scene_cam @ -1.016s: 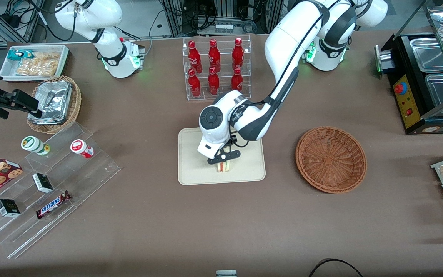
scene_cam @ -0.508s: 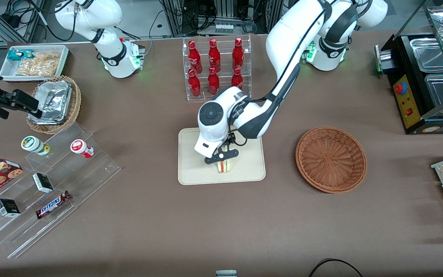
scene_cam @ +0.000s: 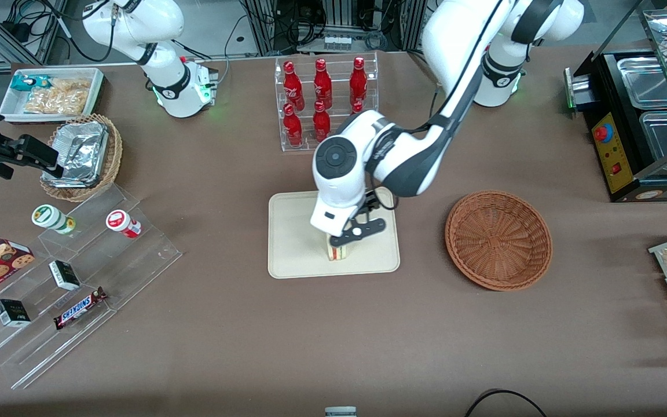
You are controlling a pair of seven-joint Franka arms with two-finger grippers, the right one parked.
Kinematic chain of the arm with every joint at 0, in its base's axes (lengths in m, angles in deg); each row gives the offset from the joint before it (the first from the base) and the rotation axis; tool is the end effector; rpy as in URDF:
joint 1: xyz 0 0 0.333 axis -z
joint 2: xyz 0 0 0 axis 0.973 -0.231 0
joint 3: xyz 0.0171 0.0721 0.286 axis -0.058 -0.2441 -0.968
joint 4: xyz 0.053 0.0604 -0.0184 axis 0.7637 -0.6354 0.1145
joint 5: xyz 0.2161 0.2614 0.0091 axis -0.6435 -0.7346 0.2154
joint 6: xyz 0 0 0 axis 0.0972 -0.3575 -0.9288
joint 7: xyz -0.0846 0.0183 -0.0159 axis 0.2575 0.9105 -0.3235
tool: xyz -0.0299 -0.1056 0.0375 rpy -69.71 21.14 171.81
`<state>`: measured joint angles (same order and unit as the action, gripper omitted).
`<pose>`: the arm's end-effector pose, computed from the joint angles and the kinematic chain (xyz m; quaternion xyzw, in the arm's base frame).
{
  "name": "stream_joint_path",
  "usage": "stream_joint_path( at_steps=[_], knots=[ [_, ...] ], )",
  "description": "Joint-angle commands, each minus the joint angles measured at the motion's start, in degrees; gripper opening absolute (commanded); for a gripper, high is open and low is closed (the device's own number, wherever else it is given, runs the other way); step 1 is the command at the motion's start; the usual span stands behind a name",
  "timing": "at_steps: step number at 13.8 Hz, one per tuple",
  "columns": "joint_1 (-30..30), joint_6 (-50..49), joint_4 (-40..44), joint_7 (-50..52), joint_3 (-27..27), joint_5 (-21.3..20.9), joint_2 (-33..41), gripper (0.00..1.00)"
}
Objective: Place sandwich from basket to tray
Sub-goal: 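Open the left gripper to release the sandwich and lift away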
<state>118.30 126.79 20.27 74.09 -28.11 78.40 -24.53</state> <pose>0.5006 -0.4334 0.3598 -0.9803 -0.1880 0.0303 0.0517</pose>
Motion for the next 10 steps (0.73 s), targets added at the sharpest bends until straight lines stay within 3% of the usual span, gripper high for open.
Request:
stream_joint_path(
  at_steps=[1,10],
  knots=[
    [-3.0,-3.2,-3.8,0.3,-1.2,0.7,3.6,1.0],
    [-17.2,-3.4,-23.1,-26.3,-1.2,0.9,20.7,1.0]
  ],
)
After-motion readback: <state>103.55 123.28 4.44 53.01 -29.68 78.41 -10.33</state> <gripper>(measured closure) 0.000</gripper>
